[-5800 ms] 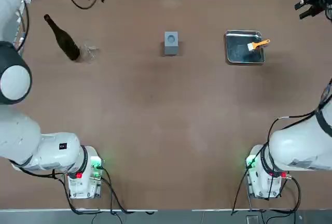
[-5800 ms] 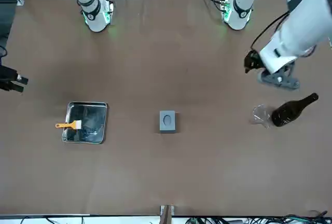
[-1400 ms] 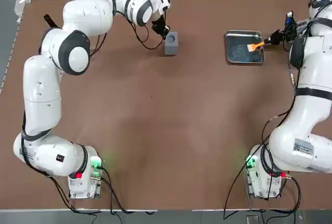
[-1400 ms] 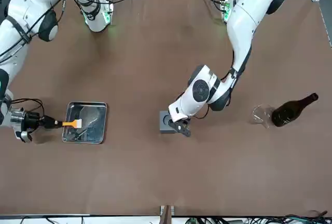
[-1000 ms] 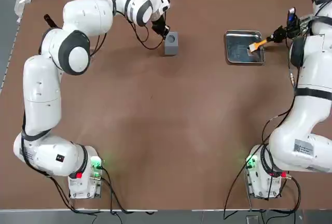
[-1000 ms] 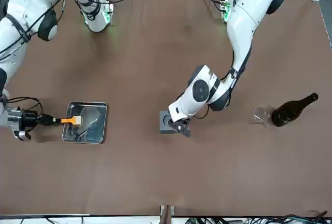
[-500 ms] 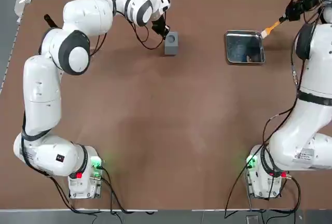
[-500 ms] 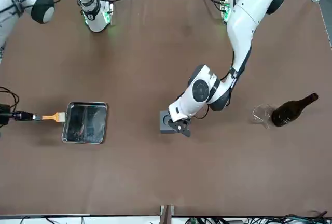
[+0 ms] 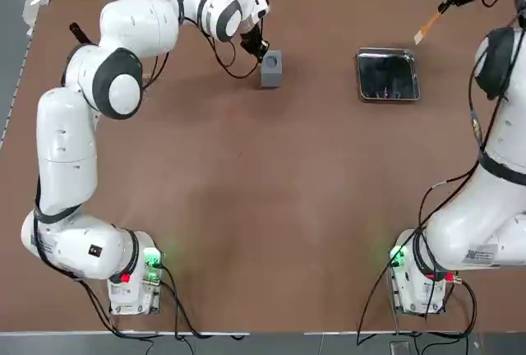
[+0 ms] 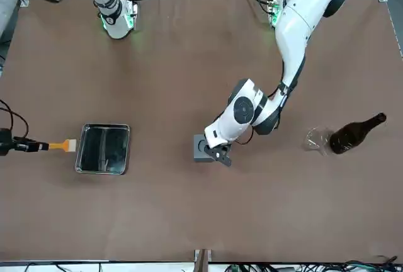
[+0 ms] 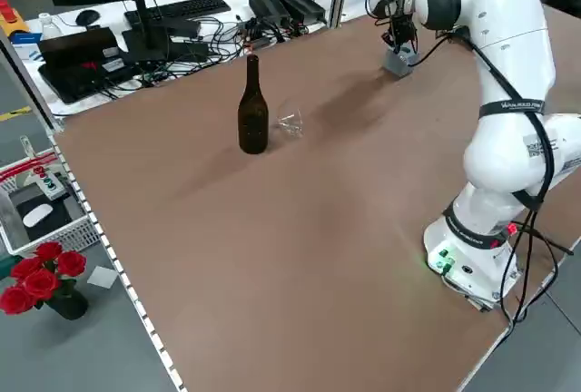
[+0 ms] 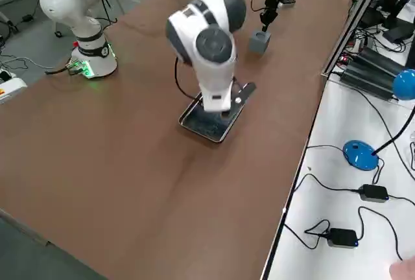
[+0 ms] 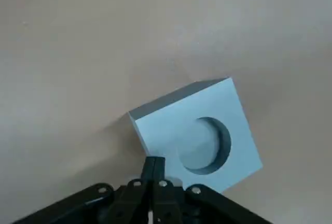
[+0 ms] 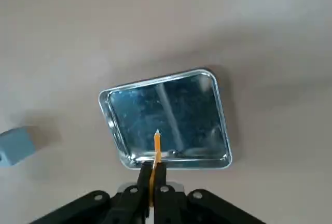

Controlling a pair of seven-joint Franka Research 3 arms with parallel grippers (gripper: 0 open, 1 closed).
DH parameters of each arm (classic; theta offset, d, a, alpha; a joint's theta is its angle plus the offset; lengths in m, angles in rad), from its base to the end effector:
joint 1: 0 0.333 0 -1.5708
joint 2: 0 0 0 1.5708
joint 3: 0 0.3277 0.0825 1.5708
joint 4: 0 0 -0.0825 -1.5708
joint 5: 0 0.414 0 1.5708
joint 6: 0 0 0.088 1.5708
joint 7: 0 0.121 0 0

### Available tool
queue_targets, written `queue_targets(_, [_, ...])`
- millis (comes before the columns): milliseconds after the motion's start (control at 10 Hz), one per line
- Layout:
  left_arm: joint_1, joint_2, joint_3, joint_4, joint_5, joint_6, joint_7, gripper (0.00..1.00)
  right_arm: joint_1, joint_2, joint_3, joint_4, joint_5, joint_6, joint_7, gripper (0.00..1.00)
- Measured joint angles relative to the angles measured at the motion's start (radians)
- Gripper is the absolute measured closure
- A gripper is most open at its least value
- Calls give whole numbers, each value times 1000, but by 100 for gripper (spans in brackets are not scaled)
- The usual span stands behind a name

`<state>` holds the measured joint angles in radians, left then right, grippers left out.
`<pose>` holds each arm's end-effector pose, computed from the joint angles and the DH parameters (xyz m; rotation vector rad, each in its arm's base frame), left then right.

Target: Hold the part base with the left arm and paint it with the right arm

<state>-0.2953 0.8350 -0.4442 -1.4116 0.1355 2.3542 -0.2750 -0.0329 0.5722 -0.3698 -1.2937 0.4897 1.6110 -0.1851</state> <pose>0.6241 -0.4688 0.2307 2.8140 -0.5574 0.0878 0.7041 -0.1799 0.4065 -2.7790 0.3615 0.1781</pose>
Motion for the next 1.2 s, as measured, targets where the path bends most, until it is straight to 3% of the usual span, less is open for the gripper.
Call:
queue_targets(200, [0, 0, 0, 0, 0, 0, 0, 99, 0, -120, 144, -217, -205, 254, 76, 95])
queue_targets(400, [0, 0, 0, 0, 0, 0, 0, 99, -1, -140, 226, -347, -368, 397, 152, 95])
queue_targets(800, [0, 0, 0, 0, 0, 0, 0, 99, 1, -140, 334, -432, -636, 466, 292, 95])
queue_targets(1200, [-1, 0, 0, 0, 0, 0, 0, 99, 3, -98, 427, -491, -792, 527, 468, 95])
